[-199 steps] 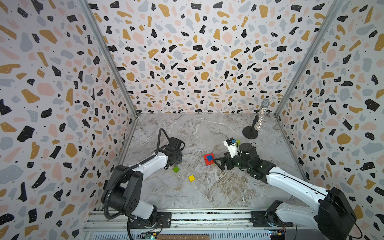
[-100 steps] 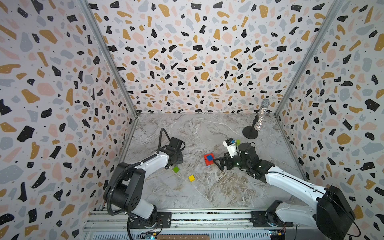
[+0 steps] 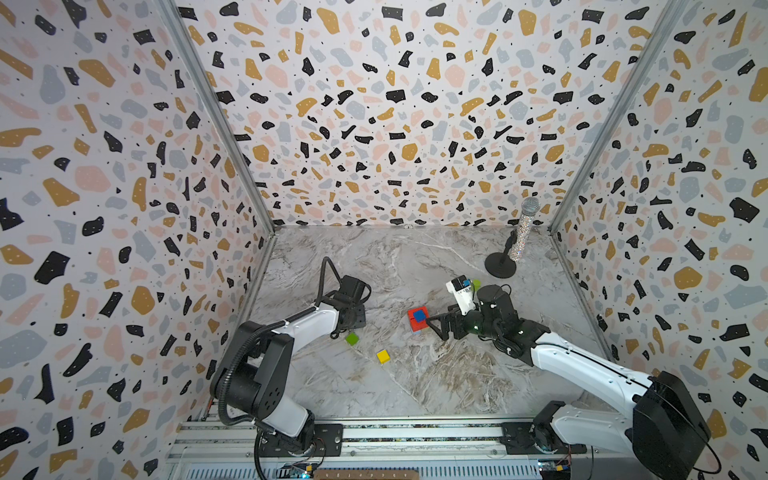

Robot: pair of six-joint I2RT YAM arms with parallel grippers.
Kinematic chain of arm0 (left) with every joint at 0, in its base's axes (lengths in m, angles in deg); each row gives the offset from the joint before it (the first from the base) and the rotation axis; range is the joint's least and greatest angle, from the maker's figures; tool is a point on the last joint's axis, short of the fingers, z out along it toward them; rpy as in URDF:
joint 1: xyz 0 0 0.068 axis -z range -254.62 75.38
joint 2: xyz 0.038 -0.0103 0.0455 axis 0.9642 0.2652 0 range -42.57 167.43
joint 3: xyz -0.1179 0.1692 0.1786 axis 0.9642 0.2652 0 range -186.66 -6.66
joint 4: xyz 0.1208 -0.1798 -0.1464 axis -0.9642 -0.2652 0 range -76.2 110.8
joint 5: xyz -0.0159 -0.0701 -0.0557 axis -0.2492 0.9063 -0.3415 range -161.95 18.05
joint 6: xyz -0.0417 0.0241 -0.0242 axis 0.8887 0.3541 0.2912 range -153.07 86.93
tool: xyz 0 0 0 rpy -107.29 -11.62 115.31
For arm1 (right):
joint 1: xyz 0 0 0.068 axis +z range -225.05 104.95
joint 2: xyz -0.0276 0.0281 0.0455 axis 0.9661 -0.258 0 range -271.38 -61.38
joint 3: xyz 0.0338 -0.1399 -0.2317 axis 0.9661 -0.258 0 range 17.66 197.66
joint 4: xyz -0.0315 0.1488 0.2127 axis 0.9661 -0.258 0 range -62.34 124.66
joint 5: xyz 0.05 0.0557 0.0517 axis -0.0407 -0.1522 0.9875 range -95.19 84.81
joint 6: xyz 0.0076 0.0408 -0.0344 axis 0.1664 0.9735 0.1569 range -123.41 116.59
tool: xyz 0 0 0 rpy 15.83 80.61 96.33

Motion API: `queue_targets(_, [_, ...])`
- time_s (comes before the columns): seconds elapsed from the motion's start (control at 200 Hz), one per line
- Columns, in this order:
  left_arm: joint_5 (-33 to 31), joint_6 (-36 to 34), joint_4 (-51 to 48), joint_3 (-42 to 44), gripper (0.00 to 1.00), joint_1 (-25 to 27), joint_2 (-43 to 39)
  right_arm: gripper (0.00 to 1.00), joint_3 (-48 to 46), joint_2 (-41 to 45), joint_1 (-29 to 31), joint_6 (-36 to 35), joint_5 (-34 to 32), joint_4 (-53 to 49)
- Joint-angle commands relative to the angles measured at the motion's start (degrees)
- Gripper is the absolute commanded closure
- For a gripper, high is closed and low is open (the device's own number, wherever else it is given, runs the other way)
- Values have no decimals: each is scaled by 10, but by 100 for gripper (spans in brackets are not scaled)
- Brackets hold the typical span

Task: Build the wood block tower
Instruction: 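Move the left gripper over the blue 9 cube while the right gripper withdraws, then close the left gripper on the blue 9 cube and lift it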

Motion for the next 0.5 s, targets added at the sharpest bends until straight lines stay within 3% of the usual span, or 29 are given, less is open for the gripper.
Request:
queue_targets(0.0, [-3,2,10,2,52,-4,6,0,-2,5,-3,-1,2,1])
queue_targets(0.496, [8,3,22,3,56,-5,26,0,-3,8,-5,0,2,1])
